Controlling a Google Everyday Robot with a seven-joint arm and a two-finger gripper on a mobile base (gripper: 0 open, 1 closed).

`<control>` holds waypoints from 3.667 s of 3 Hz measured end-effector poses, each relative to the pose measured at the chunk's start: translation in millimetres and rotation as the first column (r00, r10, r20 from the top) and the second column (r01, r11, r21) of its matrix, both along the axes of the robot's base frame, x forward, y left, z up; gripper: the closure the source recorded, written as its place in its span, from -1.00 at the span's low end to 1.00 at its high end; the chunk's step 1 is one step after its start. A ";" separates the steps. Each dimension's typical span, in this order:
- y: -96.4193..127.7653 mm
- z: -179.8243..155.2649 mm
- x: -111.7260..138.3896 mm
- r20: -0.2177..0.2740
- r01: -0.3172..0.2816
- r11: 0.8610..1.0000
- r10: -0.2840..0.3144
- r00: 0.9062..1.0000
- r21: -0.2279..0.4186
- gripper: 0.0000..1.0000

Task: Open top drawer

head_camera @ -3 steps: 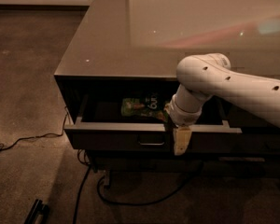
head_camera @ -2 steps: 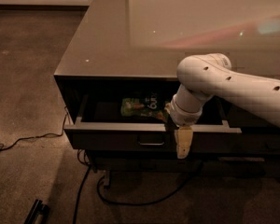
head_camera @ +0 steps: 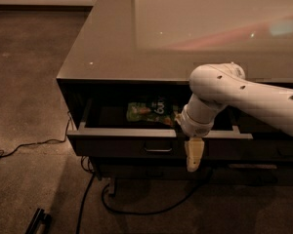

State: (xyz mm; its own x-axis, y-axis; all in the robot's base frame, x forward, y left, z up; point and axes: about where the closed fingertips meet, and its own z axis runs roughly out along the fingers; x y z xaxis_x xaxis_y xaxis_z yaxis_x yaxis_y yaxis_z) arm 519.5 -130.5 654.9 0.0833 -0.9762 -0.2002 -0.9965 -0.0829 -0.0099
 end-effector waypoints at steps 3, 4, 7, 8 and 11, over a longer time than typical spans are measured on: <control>-11.0 12.4 -63.1 -0.025 0.044 0.996 -0.046 0.999 -0.078 0.28; -11.0 17.0 -63.1 -0.025 0.044 0.996 -0.046 0.999 -0.078 0.75; -1.0 21.0 -51.8 -0.010 0.012 0.999 -0.013 1.000 -0.051 -0.24; 7.2 27.1 -46.7 0.009 -0.011 0.999 0.012 1.000 -0.040 -0.70; 3.3 51.3 -38.4 0.071 -0.009 1.000 0.010 0.997 -0.009 -1.00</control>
Offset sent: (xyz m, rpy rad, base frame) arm -0.0859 -0.0147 0.0145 -0.0971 0.0325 -0.0488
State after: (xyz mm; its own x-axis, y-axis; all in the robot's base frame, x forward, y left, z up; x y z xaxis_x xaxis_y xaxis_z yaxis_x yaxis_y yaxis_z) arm 481.1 -127.3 706.2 0.1063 -0.9770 -0.1846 -0.9924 -0.0928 -0.0803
